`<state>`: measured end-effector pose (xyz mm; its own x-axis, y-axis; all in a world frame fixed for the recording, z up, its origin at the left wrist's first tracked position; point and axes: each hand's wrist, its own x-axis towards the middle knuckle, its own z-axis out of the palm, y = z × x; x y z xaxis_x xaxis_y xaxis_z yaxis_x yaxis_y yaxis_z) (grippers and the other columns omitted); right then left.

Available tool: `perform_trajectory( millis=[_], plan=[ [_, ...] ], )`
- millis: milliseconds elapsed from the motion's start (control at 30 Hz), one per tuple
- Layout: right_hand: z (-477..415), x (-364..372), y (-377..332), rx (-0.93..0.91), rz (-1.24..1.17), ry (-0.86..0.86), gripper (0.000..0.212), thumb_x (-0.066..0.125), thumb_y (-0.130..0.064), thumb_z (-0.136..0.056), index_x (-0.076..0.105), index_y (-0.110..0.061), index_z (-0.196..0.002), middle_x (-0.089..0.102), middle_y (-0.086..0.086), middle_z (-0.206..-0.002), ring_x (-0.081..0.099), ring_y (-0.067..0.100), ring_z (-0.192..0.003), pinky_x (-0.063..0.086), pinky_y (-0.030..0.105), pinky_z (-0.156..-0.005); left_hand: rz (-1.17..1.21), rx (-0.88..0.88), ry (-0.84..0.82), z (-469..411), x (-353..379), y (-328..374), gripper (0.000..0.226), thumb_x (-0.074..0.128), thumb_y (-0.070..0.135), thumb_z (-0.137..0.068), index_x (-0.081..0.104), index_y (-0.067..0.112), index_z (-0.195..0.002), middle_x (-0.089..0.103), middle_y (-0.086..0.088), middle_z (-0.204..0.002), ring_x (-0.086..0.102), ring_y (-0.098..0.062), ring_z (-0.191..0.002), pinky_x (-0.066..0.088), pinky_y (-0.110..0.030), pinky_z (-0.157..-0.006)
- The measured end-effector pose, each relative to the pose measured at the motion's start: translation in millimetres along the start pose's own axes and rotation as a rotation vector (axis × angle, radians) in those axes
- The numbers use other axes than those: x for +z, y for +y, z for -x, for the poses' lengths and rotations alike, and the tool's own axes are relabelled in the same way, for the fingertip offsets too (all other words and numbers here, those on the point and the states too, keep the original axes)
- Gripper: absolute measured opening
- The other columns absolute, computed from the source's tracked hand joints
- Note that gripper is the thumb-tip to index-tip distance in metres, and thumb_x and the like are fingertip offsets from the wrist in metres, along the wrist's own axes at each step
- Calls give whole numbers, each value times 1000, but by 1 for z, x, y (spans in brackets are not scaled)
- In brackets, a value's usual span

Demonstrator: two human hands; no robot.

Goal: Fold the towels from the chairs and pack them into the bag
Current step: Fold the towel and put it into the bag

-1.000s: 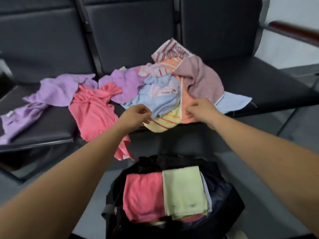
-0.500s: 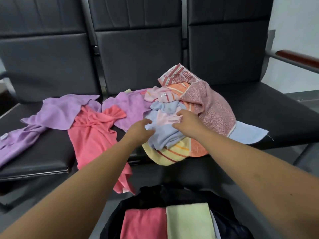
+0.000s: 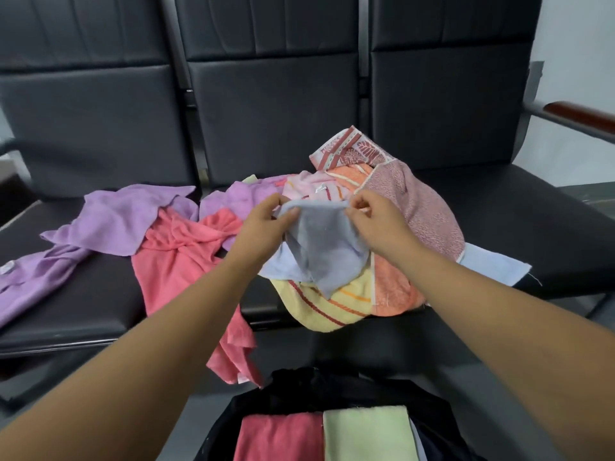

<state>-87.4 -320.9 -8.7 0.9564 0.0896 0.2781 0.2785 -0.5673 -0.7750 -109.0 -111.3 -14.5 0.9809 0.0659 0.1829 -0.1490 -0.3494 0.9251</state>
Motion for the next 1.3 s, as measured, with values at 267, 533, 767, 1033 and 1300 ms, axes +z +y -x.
perform_trajectory(
  millis=[267,533,767,1033,1300],
  plan=[
    [17,-63,-120,-118,-279,-18,22,56,-10,-101,52,-17,-81,50,1,-65,51,16,-64,52,33,-61,260,111,85,27,-53,111,22,62,21,-99,62,25,-77,53,-1,-69,46,-13,-59,39,-29,-57],
    [58,-121,-211,-134,-364,91,15,59,-14,-98,57,-12,-83,57,14,-80,55,25,-69,53,38,-61,367,178,8,82,-86,207,16,64,17,-99,60,14,-83,56,-1,-64,51,-13,-52,44,-24,-51],
    [117,-144,-216,29,-121,-288,14,57,8,-86,59,-5,-79,45,12,-69,41,22,-61,37,28,-55,-404,120,-158,126,-99,226,20,72,31,-92,69,11,-88,57,6,-61,49,-7,-48,39,-17,-44],
    [139,-193,-247,-50,-787,-46,16,59,-8,-97,62,-11,-82,65,3,-71,61,14,-64,51,26,-61,440,157,-289,146,-94,259,20,55,15,-103,61,-1,-113,66,-13,-98,64,-22,-84,55,-31,-76],
    [160,-162,-238,-155,-163,-230,46,78,-44,-86,69,-3,-106,72,15,-97,71,22,-83,60,38,-78,342,80,-271,153,-61,267,15,63,14,-98,62,7,-85,63,-10,-76,61,-20,-68,53,-33,-67]
  ],
)
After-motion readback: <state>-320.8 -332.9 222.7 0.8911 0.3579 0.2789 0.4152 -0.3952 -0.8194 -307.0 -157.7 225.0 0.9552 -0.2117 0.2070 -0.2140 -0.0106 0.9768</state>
